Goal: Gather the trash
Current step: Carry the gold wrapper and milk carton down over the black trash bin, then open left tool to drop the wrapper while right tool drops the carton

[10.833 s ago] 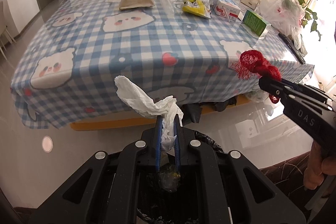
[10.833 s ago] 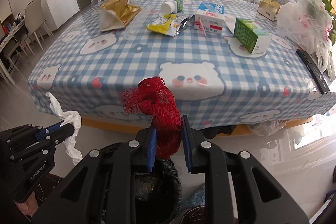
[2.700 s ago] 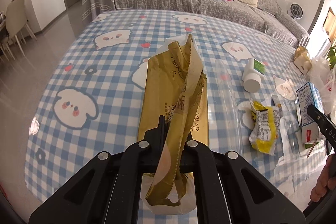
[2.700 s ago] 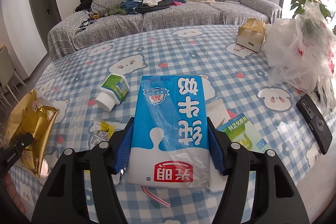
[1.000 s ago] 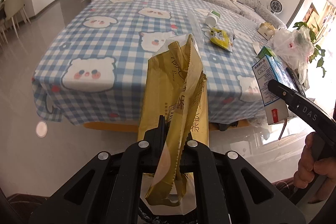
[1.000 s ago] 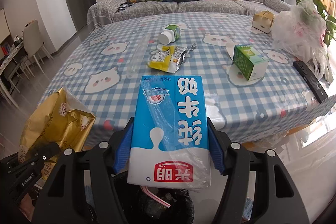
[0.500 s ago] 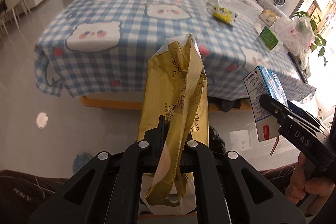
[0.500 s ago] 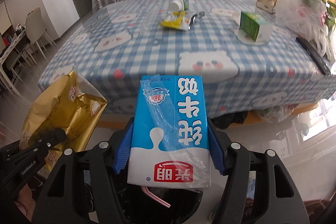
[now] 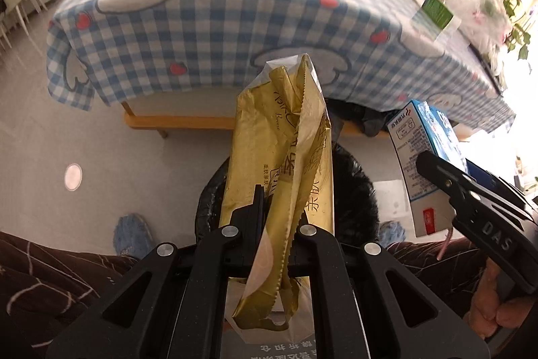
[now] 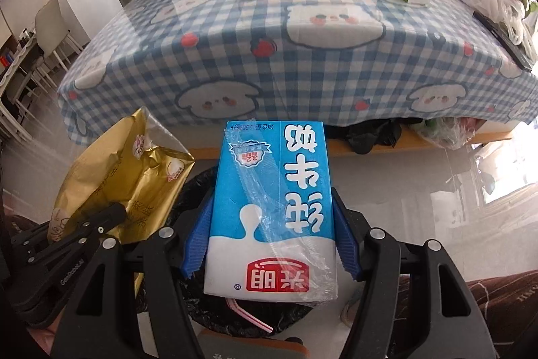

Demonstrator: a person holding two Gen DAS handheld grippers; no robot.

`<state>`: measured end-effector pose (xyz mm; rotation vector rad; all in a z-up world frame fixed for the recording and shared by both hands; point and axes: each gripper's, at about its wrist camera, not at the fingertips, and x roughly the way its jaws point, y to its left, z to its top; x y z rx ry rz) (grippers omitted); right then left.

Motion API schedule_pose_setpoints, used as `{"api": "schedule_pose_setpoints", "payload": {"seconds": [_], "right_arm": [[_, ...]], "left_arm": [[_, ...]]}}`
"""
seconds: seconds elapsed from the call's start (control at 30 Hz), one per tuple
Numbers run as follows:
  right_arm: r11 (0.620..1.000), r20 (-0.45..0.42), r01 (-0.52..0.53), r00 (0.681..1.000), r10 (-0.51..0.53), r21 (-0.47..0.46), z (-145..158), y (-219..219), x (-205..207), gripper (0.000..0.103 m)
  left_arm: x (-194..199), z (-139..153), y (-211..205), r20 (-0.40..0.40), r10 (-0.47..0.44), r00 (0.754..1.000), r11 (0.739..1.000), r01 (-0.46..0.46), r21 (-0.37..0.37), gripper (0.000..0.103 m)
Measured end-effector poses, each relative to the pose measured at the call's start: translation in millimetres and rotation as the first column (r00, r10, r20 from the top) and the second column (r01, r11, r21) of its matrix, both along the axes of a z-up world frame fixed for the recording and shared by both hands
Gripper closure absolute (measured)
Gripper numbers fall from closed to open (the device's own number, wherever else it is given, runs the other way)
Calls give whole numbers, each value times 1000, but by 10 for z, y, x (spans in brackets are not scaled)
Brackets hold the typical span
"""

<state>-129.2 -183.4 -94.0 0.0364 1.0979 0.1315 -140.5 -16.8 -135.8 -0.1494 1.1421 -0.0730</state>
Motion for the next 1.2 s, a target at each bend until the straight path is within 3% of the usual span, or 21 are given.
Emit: {"api": "schedule_pose_setpoints", "payload": {"seconds": [0.33,0.6,1.07,1.1,1.13,1.17,1.2], "right_arm": [[996,-65,78,995,-80,-33,-249,-222,78,42],[991,-59,125,990,-128,-52,-260,-347,95,42],[982,-50,166,984,-171,-84,-270,-440,119,42],[982,-49,168,984,-173,-87,-274,-439,117,42],[981,-49,171,983,-176,-91,-280,-442,120,42],[980,-50,174,982,-179,-95,-287,-449,121,42],[979,-51,180,981,-186,-99,-296,-456,127,42]], "left_arm": [[21,-412,-305,-60,-41,997,997,45,70,98],[43,-695,-527,-81,-79,994,990,88,108,98],[81,-929,-765,-114,-132,985,984,144,108,93],[85,-919,-771,-107,-128,986,984,140,113,90],[92,-881,-764,-93,-122,988,983,133,126,78],[100,-838,-755,-76,-113,991,983,123,135,58],[106,-796,-736,-61,-105,993,984,113,136,52]]}}
